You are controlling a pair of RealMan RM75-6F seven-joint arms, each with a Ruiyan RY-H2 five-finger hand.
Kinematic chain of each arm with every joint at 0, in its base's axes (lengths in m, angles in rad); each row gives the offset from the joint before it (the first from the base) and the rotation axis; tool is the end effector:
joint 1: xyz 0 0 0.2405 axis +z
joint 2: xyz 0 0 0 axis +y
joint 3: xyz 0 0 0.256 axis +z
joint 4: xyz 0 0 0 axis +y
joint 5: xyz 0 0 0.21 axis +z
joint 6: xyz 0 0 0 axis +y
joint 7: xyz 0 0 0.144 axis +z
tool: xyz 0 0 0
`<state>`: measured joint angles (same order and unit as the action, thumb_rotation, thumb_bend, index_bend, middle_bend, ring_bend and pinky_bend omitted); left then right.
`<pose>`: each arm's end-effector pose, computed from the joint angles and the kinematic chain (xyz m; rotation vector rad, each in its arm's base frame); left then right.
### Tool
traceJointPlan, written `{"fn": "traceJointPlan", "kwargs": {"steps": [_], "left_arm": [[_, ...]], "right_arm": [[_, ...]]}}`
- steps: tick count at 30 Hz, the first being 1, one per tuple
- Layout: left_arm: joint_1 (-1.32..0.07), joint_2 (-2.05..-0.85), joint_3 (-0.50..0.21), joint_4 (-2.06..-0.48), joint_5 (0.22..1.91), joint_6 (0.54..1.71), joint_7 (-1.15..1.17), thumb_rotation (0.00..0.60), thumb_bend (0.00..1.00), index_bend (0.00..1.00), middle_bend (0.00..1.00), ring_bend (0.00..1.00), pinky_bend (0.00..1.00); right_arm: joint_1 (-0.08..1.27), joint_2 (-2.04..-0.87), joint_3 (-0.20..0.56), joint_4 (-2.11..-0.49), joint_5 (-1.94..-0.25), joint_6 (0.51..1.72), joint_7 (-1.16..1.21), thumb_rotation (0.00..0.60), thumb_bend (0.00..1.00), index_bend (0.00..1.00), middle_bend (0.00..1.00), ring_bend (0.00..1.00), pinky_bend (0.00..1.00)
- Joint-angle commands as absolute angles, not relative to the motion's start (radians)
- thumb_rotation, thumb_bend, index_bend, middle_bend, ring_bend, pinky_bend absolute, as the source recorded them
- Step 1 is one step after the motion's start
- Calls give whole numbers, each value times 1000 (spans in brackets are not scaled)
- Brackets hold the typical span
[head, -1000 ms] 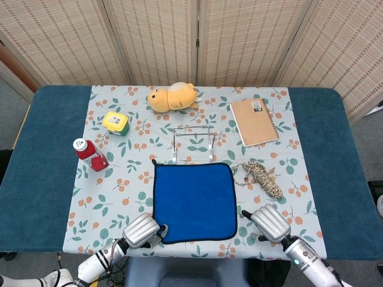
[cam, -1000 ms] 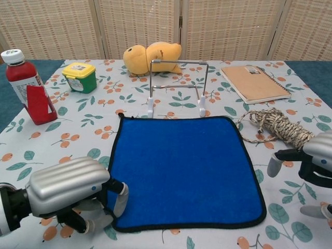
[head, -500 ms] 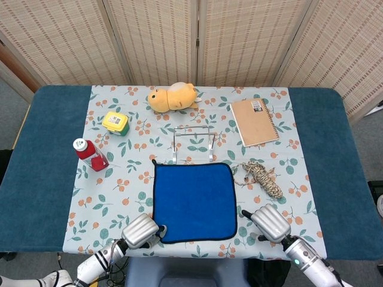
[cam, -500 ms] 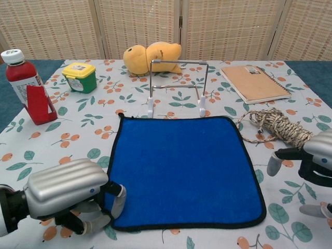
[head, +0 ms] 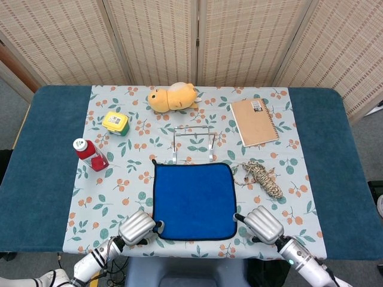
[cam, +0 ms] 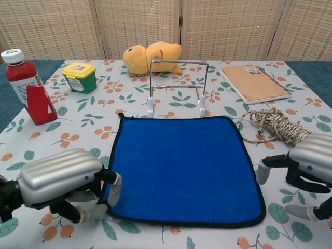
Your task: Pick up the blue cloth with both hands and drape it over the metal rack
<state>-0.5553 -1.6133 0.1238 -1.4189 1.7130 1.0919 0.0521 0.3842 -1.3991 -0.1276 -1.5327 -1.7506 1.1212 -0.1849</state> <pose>-0.1790 0.2187 -0.0606 -2.2620 -0.8991 -1.0820 -0.2333 -0.1933 -0.0010 2.1730 -0.8181 0.8791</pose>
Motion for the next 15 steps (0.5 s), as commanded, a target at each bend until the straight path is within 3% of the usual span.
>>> {"fn": "traceJointPlan", "kwargs": {"steps": [1, 15], "left_arm": [[-554, -1612, 125, -1422, 1714, 1096, 51, 600, 581, 593, 1000, 956, 1000], [-550, -1606, 131, -1438, 1713, 1103, 47, 600, 580, 593, 1000, 956, 1000]], "right_arm": [[396, -1415, -130, -1524, -1760, 1108, -192, 600, 254, 370, 925, 890, 915], [423, -1500, -127, -1450, -1772, 1089, -218, 600, 233, 398, 930, 899, 927]]}}
